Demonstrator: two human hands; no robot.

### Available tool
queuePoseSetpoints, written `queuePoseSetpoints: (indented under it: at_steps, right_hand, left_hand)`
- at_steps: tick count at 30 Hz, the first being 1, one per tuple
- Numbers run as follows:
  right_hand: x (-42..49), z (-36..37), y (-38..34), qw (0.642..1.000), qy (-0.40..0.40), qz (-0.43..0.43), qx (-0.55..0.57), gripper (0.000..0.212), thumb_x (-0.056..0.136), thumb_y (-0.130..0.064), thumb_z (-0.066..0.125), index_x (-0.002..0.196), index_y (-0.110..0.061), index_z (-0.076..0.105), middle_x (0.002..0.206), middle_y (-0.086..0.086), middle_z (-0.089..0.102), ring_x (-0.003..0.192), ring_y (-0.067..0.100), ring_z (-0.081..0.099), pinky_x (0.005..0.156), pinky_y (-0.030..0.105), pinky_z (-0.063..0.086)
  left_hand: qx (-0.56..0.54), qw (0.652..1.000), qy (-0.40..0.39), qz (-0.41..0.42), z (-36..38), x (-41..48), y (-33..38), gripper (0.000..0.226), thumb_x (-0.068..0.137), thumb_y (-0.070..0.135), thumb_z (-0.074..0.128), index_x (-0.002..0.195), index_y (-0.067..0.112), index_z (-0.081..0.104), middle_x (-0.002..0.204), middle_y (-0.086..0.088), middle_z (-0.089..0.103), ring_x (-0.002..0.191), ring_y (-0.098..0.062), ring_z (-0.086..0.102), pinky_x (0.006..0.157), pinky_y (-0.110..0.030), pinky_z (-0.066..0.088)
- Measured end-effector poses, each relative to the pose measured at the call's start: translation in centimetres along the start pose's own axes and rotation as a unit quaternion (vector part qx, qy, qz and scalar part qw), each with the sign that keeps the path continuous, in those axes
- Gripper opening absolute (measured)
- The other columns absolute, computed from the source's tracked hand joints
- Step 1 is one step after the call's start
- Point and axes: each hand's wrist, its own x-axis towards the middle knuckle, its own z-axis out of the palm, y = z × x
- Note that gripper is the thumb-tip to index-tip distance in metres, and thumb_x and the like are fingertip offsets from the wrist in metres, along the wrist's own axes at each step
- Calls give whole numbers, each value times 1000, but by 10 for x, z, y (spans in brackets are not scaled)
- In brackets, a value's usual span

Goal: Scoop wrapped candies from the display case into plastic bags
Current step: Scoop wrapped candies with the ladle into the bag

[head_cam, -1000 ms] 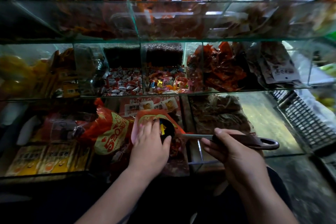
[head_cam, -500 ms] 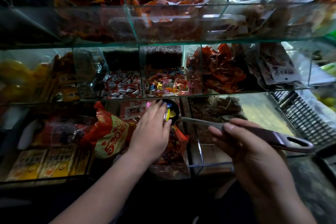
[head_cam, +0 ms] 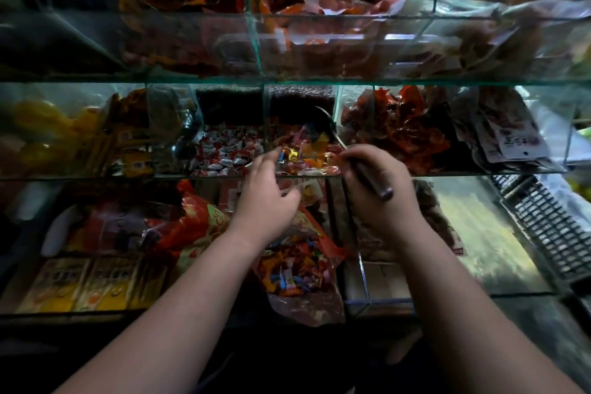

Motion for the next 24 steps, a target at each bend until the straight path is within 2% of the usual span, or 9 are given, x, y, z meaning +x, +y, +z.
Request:
queuePoseSetpoints:
  at_steps: [3,10,12,14,18,19,21,22,24]
  right_hand:
    - [-1,1,3,991,-95,-30,-91,35,85,-5,71,120,-8,69,128,10,64,117,27,62,99,46,53]
    - [-41,-19,-21,999,9,1,45,7,94,-4,69,96,-9,73,97,-2,75,93,5,72,85,20,55]
    - [-25,-32,-30,957,-176,208,101,23,99,3,59,85,-14,68,75,-10,71,65,-8,68,71,11,52]
    - [-15,-48,-36,857,-394,297,150,22,101,8,44,98,1,65,75,0,63,42,-12,54,58,5,45]
    - [-2,-70,-53,847,-374,353,133,38,102,11,33,138,22,36,94,9,59,35,-16,47,54,2,40]
    - [-20,-77,-48,849,-368,344,160,34,102,11,33,133,22,41,91,10,65,35,-16,47,55,3,41]
    - [-54,-77,-56,842,-389,318,196,33,98,16,41,82,8,68,52,-3,64,34,-14,49,60,8,44]
    - [-66,-76,-60,862,-353,318,174,50,96,18,47,58,-6,68,38,-10,57,36,-12,53,60,10,46]
    - [-81,-69,-64,937,-217,259,92,47,93,7,64,54,-18,69,46,-9,66,48,-8,64,61,9,50]
  left_hand:
    - [10,1000,3,-7,1,-5,-6,73,95,36,66,156,28,27,162,6,26,148,-12,21,110,-23,11]
    - [0,1000,-3,7,-2,-11,-2,71,95,33,65,156,30,28,162,6,26,149,-13,22,117,-29,19]
    - [-7,1000,-3,15,-4,-18,1,70,94,32,66,155,29,31,161,6,28,148,-13,25,119,-31,23]
    - [-3,1000,-2,23,-7,-28,0,67,94,30,67,153,28,36,158,7,31,146,-12,27,118,-29,25]
    - [25,1000,13,6,-13,-54,-15,54,91,28,71,137,33,43,140,15,39,132,-4,32,111,-27,27]
    - [27,999,25,-6,-13,-60,-20,49,90,26,72,127,36,43,130,18,40,123,1,33,107,-26,29]
    - [30,998,42,-32,-13,-71,-29,41,89,21,72,106,40,40,113,21,41,110,2,36,98,-25,35]
    - [37,998,41,-38,-12,-76,-33,39,88,18,72,97,38,39,107,22,41,106,-1,39,93,-26,37]
    - [60,997,22,-39,-9,-84,-39,35,87,13,69,88,36,42,103,22,42,104,-9,45,89,-30,43]
